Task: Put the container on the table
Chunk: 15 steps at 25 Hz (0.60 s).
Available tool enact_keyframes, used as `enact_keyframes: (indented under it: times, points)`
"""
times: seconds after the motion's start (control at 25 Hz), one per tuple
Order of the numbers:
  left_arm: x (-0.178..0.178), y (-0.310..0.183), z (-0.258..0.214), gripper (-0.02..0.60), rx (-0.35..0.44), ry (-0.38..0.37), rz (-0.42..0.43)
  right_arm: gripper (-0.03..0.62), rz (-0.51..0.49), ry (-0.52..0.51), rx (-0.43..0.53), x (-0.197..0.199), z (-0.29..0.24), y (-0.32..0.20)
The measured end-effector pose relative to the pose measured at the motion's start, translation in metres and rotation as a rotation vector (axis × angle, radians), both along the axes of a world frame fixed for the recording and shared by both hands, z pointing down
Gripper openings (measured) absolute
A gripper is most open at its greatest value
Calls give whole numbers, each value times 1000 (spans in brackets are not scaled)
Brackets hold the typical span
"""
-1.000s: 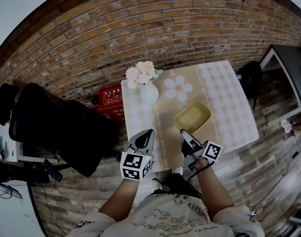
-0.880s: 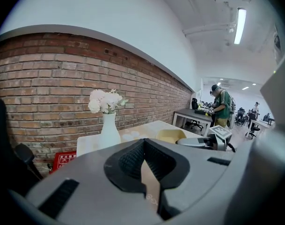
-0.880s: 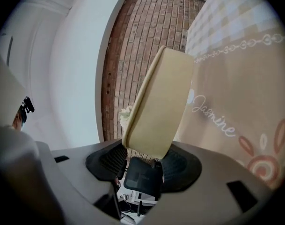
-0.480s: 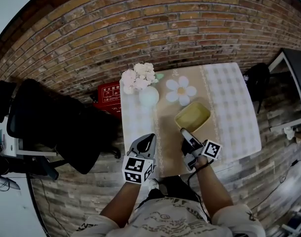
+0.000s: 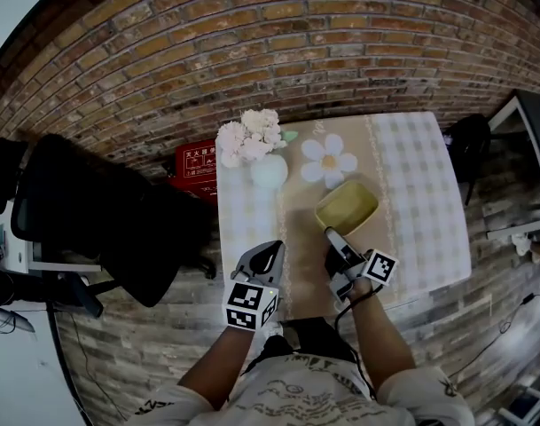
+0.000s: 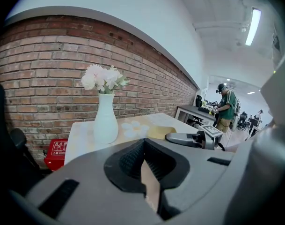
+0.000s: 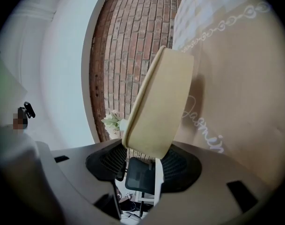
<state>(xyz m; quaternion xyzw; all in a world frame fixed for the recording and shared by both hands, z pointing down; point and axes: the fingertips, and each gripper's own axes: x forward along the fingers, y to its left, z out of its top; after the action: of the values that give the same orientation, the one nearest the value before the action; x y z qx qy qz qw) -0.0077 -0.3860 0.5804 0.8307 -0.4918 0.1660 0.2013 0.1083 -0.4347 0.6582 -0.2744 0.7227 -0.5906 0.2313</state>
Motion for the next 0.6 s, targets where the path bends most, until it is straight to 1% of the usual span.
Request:
enact_keyframes:
  times: [0.2, 0.48, 0.6]
  points:
    - [-2, 1, 3, 0, -8, -10, 0, 216, 26, -34, -30, 1, 7, -2]
    - [-5, 6, 7, 0, -17, -21, 0, 218, 46, -56, -53, 1, 15, 1]
    - [-6, 8, 7, 0, -18, -23, 0, 219, 75, -75, -85, 3, 19, -1]
